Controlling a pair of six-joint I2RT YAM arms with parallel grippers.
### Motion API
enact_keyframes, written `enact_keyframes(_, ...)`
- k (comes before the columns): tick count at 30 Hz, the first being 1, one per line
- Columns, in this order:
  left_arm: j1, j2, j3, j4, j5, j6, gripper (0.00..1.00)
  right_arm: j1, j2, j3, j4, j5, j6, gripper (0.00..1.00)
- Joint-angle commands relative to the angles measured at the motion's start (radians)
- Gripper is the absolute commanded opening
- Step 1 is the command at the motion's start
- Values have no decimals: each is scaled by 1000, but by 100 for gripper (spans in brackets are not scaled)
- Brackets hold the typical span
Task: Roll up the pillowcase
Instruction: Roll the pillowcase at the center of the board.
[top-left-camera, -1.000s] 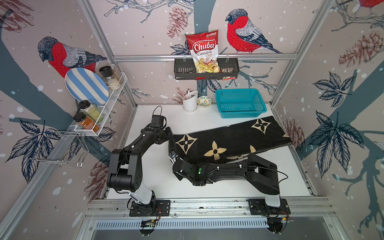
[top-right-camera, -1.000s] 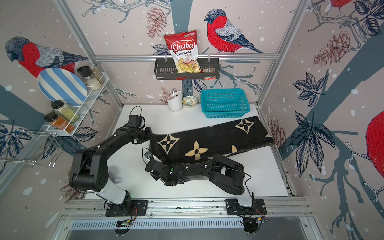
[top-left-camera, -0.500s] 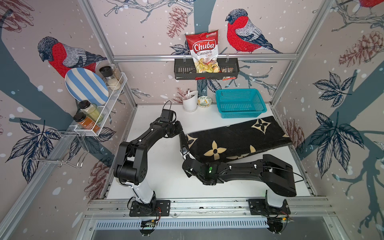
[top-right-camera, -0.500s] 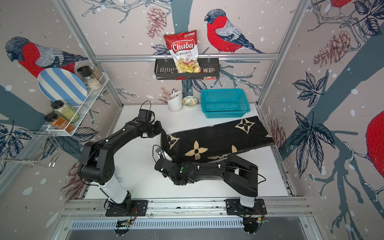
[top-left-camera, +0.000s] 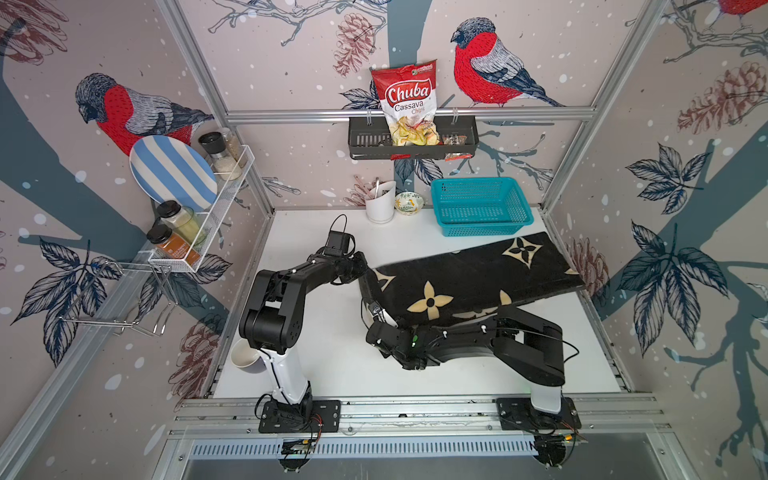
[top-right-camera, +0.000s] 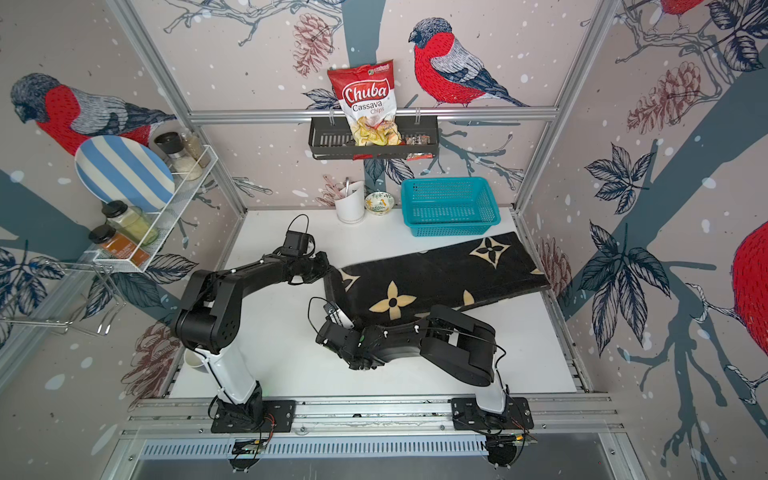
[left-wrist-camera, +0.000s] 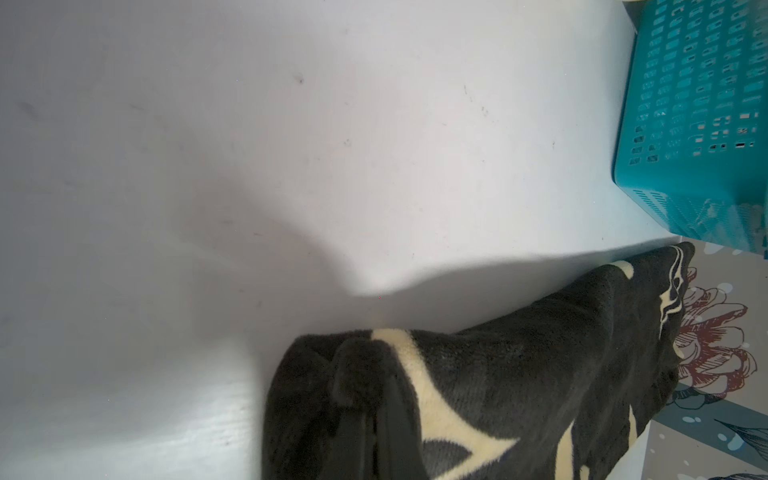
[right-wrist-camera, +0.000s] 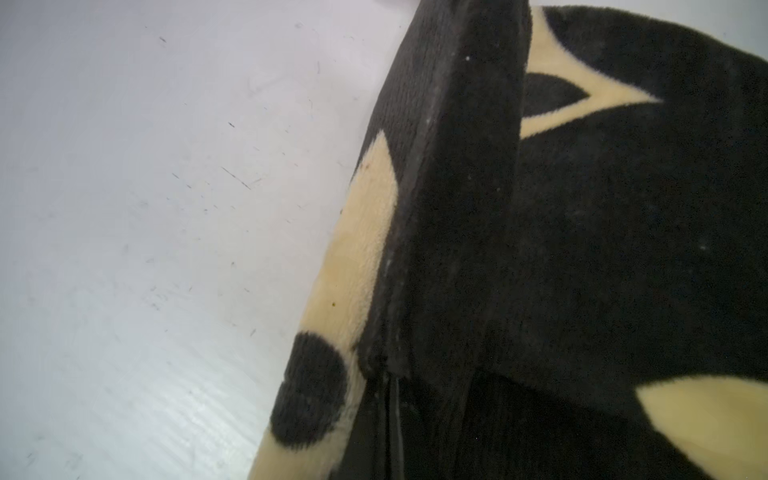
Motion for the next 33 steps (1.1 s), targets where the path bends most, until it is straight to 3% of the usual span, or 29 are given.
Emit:
enact_keyframes(1,10,16,-2,43,-16,48,0,-12,25,1,6,-73,32,0)
enact_keyframes(4,11,8,24,-8,-9,84,4,-25,23,-12,21,-96,43,0)
enact_keyframes(8,23,-49,50,-89,-10,139,57,-34,9,-26,30,-109,43,0)
enact_keyframes(11,45,-102,37,-122,0,151,73,-41,6,-35,35,-114,50,0)
enact_keyframes(16,59,-163,-25,-142,59,160,75,-46,2,-46,44,-121,52,0)
enact_keyframes(24,59,-169,-154,31,236,114,87,-52,0,-48,47,-127,44,0)
enact_keyframes(28,59,-114,-139,26,224,133,81,-50,-3,-46,43,-124,44,0)
enact_keyframes(33,58,-62,-140,46,214,118,55,-44,-9,-42,27,-105,44,0)
